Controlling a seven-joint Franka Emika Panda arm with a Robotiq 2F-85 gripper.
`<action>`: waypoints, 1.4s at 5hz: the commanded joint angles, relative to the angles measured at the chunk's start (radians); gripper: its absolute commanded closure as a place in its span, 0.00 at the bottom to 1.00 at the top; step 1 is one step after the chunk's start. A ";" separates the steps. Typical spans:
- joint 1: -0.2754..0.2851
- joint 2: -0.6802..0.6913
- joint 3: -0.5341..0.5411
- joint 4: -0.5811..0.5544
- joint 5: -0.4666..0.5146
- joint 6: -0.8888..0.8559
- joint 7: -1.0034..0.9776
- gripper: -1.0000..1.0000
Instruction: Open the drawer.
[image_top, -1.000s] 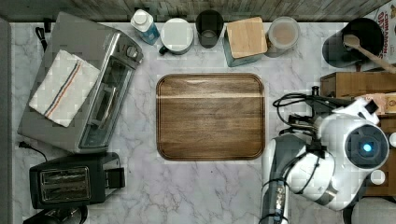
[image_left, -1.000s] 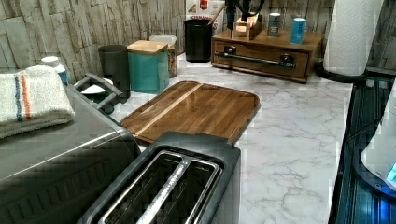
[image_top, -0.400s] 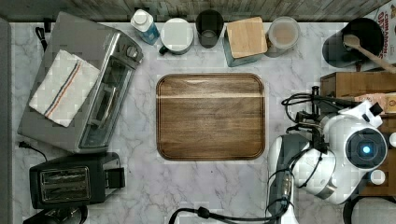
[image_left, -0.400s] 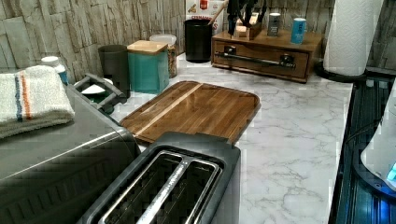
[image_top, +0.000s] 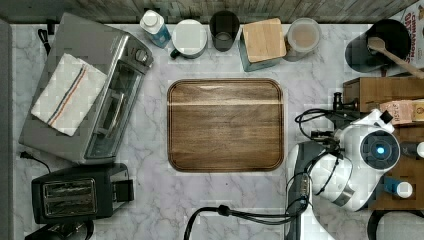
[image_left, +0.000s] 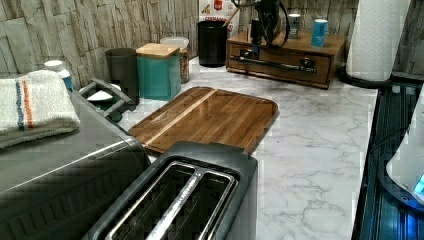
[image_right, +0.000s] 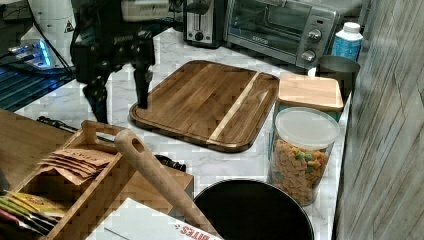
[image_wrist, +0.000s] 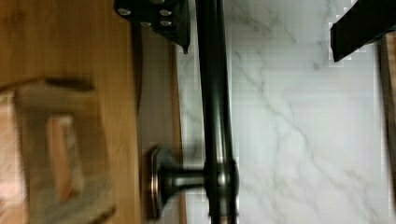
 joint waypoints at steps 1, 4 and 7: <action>-0.053 -0.004 -0.044 -0.062 0.025 0.148 -0.074 0.00; -0.056 0.117 0.001 -0.003 0.172 0.162 -0.181 0.00; -0.087 0.099 0.092 -0.041 0.264 0.235 -0.307 0.00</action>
